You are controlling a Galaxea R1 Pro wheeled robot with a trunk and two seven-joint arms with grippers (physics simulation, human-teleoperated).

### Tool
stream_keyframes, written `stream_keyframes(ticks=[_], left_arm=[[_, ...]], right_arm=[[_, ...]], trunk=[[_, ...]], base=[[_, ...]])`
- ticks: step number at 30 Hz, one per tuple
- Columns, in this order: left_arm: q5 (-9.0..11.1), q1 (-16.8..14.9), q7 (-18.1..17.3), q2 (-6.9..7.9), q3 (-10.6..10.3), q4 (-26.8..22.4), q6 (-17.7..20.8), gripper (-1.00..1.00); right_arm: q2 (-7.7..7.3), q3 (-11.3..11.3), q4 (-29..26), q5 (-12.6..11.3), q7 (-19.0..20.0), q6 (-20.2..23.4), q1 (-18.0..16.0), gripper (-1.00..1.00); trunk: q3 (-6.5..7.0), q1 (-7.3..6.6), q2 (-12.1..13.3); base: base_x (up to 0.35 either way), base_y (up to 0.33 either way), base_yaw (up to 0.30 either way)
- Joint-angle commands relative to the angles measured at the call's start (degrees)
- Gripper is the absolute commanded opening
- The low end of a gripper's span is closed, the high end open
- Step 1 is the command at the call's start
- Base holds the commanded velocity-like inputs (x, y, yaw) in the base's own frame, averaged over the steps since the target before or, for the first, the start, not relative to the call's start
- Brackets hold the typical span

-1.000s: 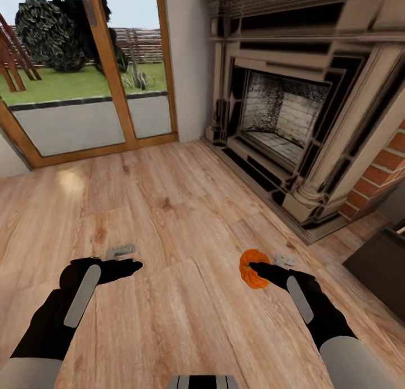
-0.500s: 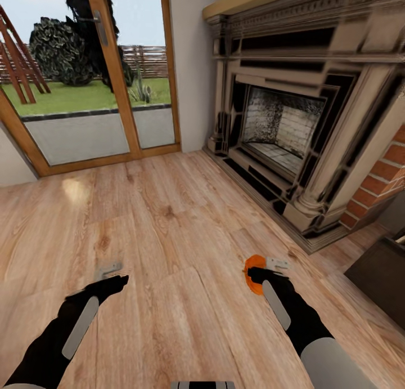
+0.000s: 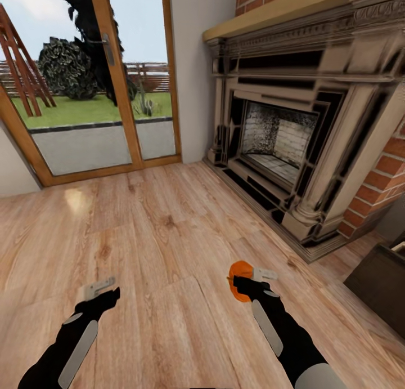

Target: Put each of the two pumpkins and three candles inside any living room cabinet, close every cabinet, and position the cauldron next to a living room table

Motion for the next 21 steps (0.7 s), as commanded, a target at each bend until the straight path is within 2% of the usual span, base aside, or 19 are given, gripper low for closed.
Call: stream_keyframes(ticks=[1,6,12,21], left_arm=[[0.64,-0.01,0.44,0.06,-0.17,-0.03,-0.1,1.0],[0.91,0.46,0.59,0.04,-0.18,-1.03,-0.7,1.0],[1.31,0.7,0.84,0.0,-0.04,0.77,-1.05,1.0],[1.48,0.74,0.57,0.01,-0.06,2.15,-1.15,1.0]], right_arm=[[-0.01,0.14,-0.09,-0.69,-0.26,0.12,0.0,-1.0],[-0.37,0.04,0.02,-0.67,0.69,0.19,0.62,-1.0],[-0.52,-0.21,0.15,-0.44,2.99,-0.36,2.25,-1.0],[-0.76,-0.28,0.56,-0.42,3.45,-0.49,2.62,-1.0]], trunk=[[0.18,-0.03,0.0],[1.28,-0.16,0.06],[2.61,-0.32,0.14],[4.61,-0.55,0.26]], base=[[0.0,0.0,0.0],[0.0,0.0,0.0],[0.0,0.0,0.0],[0.0,0.0,0.001]])
